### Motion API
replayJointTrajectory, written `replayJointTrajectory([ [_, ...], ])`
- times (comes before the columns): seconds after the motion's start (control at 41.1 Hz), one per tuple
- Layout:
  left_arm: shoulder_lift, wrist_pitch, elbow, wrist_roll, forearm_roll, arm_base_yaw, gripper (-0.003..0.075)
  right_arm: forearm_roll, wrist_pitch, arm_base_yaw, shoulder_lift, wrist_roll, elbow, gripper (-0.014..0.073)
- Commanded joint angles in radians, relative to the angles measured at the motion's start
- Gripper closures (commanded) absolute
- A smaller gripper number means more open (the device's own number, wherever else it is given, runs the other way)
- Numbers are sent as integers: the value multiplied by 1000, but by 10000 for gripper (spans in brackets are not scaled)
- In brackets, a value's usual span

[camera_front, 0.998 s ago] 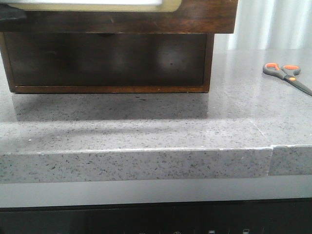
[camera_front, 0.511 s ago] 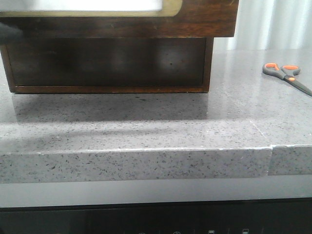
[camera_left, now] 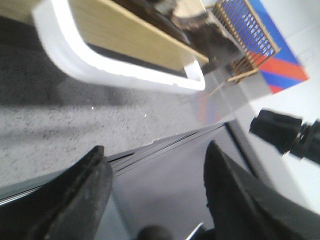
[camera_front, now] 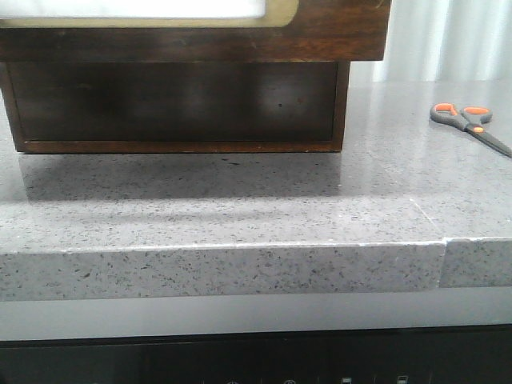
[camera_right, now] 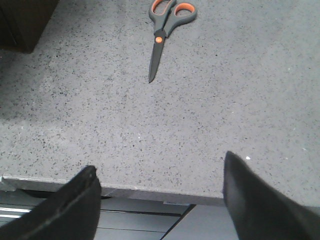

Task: Put scissors in drawer with both arms
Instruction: 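Pull the drawer open toward the robot with the left gripper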

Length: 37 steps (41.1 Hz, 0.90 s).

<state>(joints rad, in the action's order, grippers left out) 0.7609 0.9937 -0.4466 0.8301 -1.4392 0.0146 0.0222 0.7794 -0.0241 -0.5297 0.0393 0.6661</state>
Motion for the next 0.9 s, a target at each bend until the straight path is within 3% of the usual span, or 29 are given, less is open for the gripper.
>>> replayJointTrajectory([
  [0.0,-63,-30,-98,-161,166,5,311,10,-66,1,-10,11,31,55],
  [0.195,-114,-16,-336,-449,679,5,312,10,-66,1,-10,11,31,55],
  [0.316,-116,-9,-470,-546,942,5,312,10,-65,1,-10,11,31,55],
  [0.584,-116,-31,-553,-550,1177,10,312,10,-65,1,-10,11,31,55],
  [0.681,-116,-54,-553,-556,1224,87,312,11,-67,1,-10,11,31,55],
  [0.754,-116,-74,-553,-564,1310,200,312,11,-67,1,-10,11,31,55],
  [0.876,-116,-67,-553,-779,1567,361,312,12,-56,1,-10,11,31,55],
])
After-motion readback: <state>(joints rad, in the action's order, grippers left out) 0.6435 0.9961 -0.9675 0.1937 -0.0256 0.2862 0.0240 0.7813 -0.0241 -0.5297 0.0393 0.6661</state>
